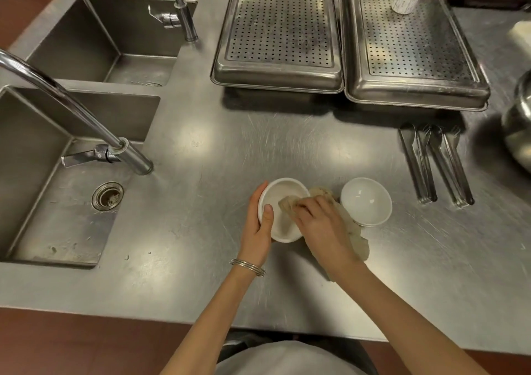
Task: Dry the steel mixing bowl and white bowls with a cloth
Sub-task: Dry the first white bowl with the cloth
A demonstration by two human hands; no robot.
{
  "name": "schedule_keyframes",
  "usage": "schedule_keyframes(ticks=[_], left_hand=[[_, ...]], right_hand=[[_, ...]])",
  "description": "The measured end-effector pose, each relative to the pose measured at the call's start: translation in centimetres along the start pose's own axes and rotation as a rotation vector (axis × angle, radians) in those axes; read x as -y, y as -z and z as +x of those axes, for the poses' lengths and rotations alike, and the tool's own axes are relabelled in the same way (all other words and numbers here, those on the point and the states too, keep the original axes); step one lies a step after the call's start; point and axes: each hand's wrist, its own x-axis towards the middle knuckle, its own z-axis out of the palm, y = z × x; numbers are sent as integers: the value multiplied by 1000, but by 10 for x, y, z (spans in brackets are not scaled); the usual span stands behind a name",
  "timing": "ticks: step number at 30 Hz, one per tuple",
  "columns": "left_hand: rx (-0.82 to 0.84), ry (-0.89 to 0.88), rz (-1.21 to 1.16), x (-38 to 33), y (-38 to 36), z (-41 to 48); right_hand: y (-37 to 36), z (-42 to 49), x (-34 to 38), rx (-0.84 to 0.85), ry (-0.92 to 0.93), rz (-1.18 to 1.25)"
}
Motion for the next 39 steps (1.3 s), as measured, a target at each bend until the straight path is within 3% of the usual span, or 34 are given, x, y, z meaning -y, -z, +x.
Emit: schedule_keyframes(ticks=[3,7,10,13,16,19,25,30,33,39], left_hand=[[30,-64,49,1,-3,-2],[-17,-93,66,6,4,2],[-4,-48,81,10,6,-3],[-45,15,37,6,3,-6],[-85,51,-34,-2,5,-6],[-80,88,-127,-6,8,-8],[-164,52,-128,-7,-4,-8],[-158,22,-136,-9,-11,-8],[-145,40,-169,-6,-10,-4],[-55,40,-129,-9,3,1]], right_hand=[[3,2,12,111,-131,57],[-1,-1,27,277,-133,474],[-11,-9,9,161,162,189],[-9,-4,-9,-6,152,36],[-1,-6,-1,-194,-174,370],[6,-8,9,-169,-460,813],[6,-8,24,-94,-564,913],[12,4,23,-187,-866,1118],[19,12,18,-46,-784,977],[28,18,7,69,-576,798]])
